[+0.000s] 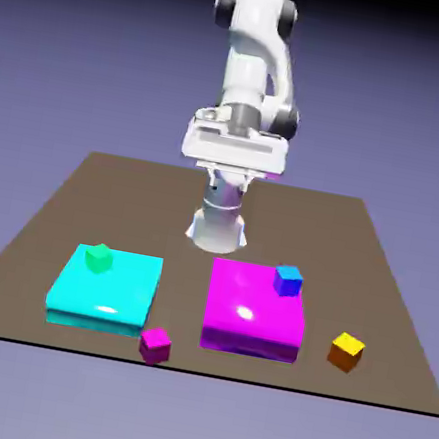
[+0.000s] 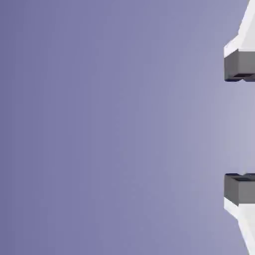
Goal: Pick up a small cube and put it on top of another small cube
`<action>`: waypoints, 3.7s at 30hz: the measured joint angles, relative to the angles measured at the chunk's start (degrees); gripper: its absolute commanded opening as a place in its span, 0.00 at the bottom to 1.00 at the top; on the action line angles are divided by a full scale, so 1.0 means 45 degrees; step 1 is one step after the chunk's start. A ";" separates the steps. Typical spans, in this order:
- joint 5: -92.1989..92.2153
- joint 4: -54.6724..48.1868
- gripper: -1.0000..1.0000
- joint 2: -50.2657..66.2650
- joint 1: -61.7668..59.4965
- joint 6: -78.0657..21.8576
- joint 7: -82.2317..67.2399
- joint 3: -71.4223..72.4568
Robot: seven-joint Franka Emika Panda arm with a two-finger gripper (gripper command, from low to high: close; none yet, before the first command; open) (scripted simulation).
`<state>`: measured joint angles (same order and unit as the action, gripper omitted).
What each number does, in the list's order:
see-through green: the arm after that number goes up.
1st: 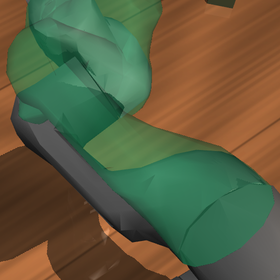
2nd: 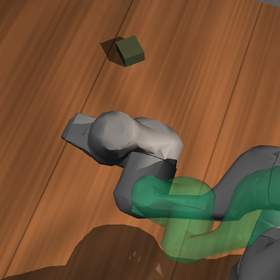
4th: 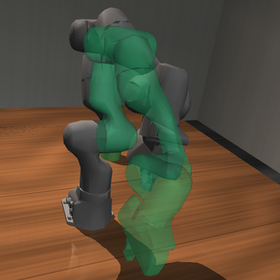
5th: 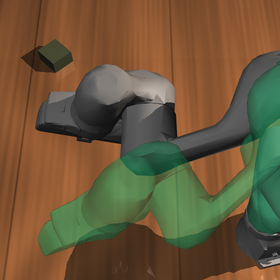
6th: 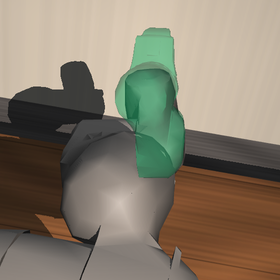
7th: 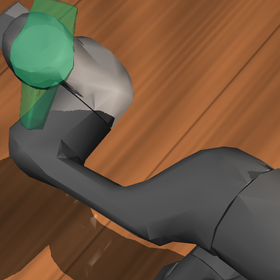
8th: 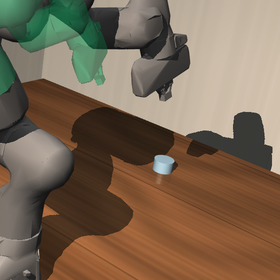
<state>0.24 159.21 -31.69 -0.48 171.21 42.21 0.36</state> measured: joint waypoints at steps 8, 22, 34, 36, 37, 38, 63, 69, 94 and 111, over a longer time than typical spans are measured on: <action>0.1246 -0.2154 0.50 0.3691 0.1516 -0.3566 0.0558 -0.2736; 0.3426 -0.5922 0.50 1.0151 0.4171 -0.9807 0.1533 -0.7524; 0.5327 -0.8716 0.50 1.5688 0.7003 -1.4496 0.2495 -1.2012; 0.5647 -0.9119 0.50 1.6611 0.7556 -1.5180 0.2693 -1.2815; 0.5808 -0.9320 0.50 1.7073 0.7832 -1.5522 0.2785 -1.3217; 0.5968 -0.9521 0.50 1.7534 0.8109 -1.5865 0.2876 -1.3619; 1.5968 -1.0900 0.50 2.7887 1.4091 -2.0286 1.6075 -2.0074; 1.7926 -1.0072 0.50 2.8102 1.4155 -1.9485 1.9397 -1.9507; 1.8513 -0.8718 0.00 2.5139 1.4884 -1.7175 1.8059 -1.8693; 1.4261 -0.7684 0.00 1.7295 1.6845 -1.2170 1.1155 -1.5736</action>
<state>64.42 124.63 46.14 75.32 116.45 92.41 -70.46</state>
